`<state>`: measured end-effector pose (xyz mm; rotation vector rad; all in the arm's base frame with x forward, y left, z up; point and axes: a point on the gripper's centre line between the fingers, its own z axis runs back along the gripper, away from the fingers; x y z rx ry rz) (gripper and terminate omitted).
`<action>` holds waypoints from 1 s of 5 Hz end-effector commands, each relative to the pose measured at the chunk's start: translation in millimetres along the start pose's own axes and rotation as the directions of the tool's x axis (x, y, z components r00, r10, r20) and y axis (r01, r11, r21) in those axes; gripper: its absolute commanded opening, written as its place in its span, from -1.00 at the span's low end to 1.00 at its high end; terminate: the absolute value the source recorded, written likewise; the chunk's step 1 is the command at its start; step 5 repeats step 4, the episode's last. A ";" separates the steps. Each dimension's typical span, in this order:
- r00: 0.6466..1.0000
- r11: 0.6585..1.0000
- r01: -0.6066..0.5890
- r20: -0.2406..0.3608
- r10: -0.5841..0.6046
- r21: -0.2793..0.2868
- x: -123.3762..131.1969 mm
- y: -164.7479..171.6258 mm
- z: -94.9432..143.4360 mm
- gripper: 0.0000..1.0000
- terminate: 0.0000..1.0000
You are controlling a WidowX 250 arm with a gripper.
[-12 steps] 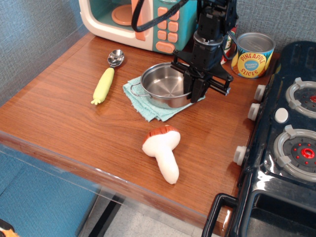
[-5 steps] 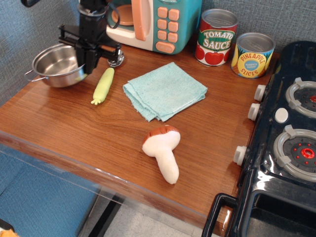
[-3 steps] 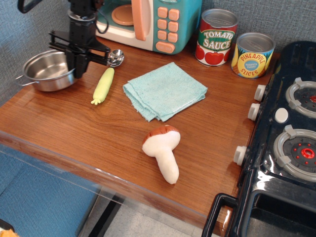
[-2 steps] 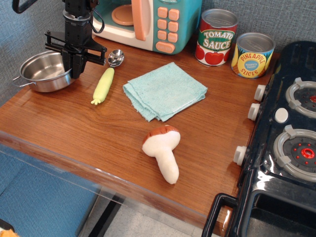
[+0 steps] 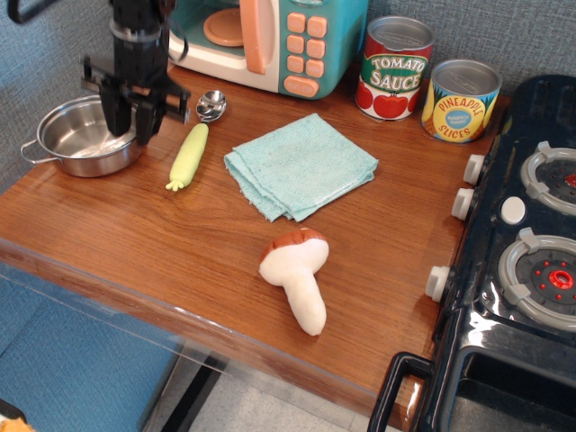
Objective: Move the pot to the left edge of the table
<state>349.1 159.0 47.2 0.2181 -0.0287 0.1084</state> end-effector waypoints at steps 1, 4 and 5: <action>0.964 0.980 0.197 0.189 -0.189 -0.023 -10.9 -5.2 58.1 1.00 -1.00; 0.946 0.965 0.257 0.213 -0.243 -0.042 -10.1 -12.6 57.7 1.00 1.00; 0.946 0.965 0.257 0.213 -0.243 -0.042 -10.1 -12.6 57.7 1.00 1.00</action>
